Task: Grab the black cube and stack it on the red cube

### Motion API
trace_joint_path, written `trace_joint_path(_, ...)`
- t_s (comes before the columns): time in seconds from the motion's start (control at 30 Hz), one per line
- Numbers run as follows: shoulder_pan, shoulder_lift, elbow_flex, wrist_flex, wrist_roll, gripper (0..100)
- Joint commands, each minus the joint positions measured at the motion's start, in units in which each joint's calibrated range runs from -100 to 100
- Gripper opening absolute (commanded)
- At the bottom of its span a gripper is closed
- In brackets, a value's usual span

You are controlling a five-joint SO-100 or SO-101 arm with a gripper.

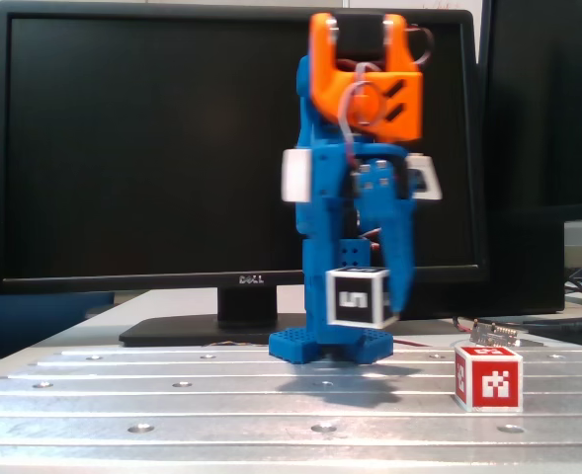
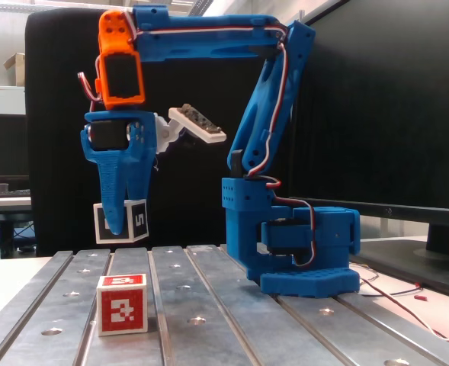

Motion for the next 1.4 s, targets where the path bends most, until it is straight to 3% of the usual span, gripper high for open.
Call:
trace_joint_path(0.0, -5.4, -2.9, -2.0, 0.2, -3.9, 16)
trace_joint_path(0.5, -20.6, -3.2, -1.5, -4.1, -17.6, 16)
trace_joint_path(0.9, -21.1, -3.1, -1.4, -5.1, -20.5, 17)
trace_joint_path(1.37, -23.1, -3.1, -1.3, -7.9, -32.5, 17)
